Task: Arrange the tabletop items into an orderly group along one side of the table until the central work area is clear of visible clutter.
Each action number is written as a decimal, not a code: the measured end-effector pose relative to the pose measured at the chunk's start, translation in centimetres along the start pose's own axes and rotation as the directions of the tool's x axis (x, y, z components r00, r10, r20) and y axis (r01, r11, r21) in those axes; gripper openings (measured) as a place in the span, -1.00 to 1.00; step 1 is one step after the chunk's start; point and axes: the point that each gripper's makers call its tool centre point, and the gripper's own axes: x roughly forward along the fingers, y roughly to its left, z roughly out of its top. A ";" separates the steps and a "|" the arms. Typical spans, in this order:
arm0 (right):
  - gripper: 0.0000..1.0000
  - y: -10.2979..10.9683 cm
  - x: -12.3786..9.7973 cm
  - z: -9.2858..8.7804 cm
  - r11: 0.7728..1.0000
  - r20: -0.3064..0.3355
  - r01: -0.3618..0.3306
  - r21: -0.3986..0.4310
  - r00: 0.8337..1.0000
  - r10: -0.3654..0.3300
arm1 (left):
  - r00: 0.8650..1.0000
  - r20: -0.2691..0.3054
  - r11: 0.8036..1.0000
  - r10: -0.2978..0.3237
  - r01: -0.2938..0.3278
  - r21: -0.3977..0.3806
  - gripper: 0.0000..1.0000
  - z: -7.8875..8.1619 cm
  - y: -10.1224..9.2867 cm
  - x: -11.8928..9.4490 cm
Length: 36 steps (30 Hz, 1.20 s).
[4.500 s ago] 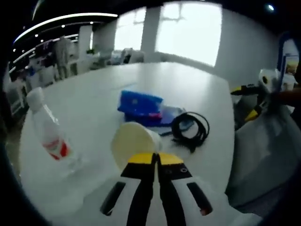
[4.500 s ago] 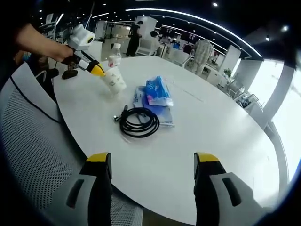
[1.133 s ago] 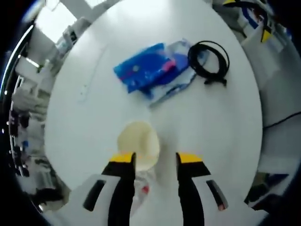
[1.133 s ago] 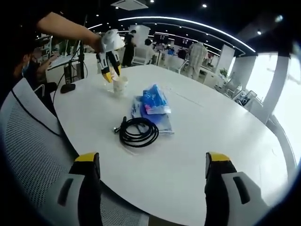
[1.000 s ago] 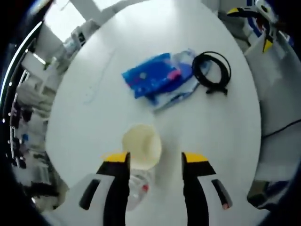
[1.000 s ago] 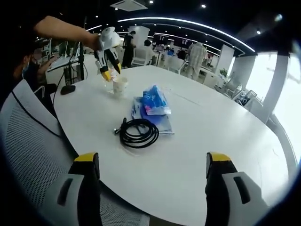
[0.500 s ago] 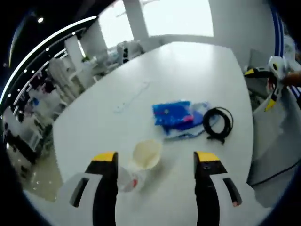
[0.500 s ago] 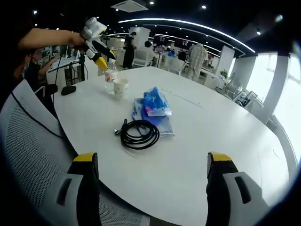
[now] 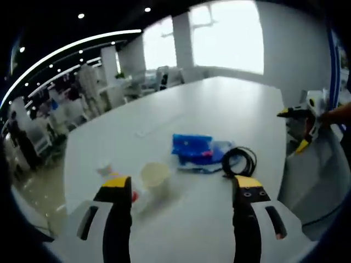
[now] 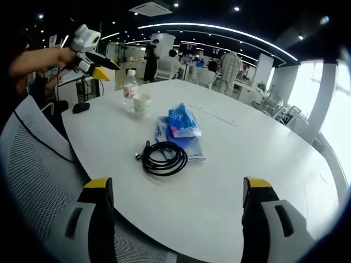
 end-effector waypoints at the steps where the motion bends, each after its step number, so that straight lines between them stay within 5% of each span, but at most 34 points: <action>1: 0.97 0.0 0.0 0.0 1.000 -0.001 0.001 -0.001 1.000 -0.001 | 1.000 0.004 1.000 0.002 -0.002 -0.009 0.53 -0.2 -0.3 -0.2; 5: 0.97 -0.2 -0.1 0.1 1.000 0.007 0.008 0.007 1.000 -0.008 | 0.999 0.024 0.996 -0.048 0.049 -0.077 0.57 -1.3 -2.9 -0.6; 11: 0.97 0.2 0.0 0.0 1.000 -0.001 -0.008 -0.008 1.000 0.008 | 0.999 -0.032 0.997 -0.038 0.036 -0.073 0.73 -3.9 -5.3 -1.2; 15: 0.97 0.0 -0.1 0.1 1.000 0.004 0.001 -0.002 1.000 -0.001 | 1.000 0.005 0.990 -0.007 0.007 -0.144 0.98 -4.4 -6.6 -1.6; 21: 0.97 0.1 0.0 -0.1 1.000 -0.004 -0.004 -0.007 1.000 0.004 | 0.998 0.025 0.990 0.059 -0.056 -0.130 0.99 -4.9 -7.6 -2.2; 27: 0.97 0.2 0.0 -0.1 1.000 -0.005 -0.009 -0.001 1.000 0.009 | 0.996 -0.042 0.995 0.074 -0.077 -0.060 0.99 -5.7 -8.9 -2.6; 30: 0.97 0.2 0.0 -0.1 1.000 -0.007 -0.010 -0.003 1.000 0.010 | 0.997 -0.001 0.994 0.074 -0.074 -0.077 1.00 -5.0 -9.4 -2.9; 33: 0.97 0.2 0.0 -0.1 1.000 -0.009 -0.008 -0.005 1.000 0.008 | 0.986 0.166 0.984 0.022 0.008 -0.179 1.00 -2.4 -10.7 -2.7; 36: 0.97 0.4 0.0 -0.3 1.000 -0.019 -0.017 -0.007 1.000 0.016 | 0.984 0.156 0.995 0.081 -0.071 -0.071 1.00 -2.5 -9.6 -2.9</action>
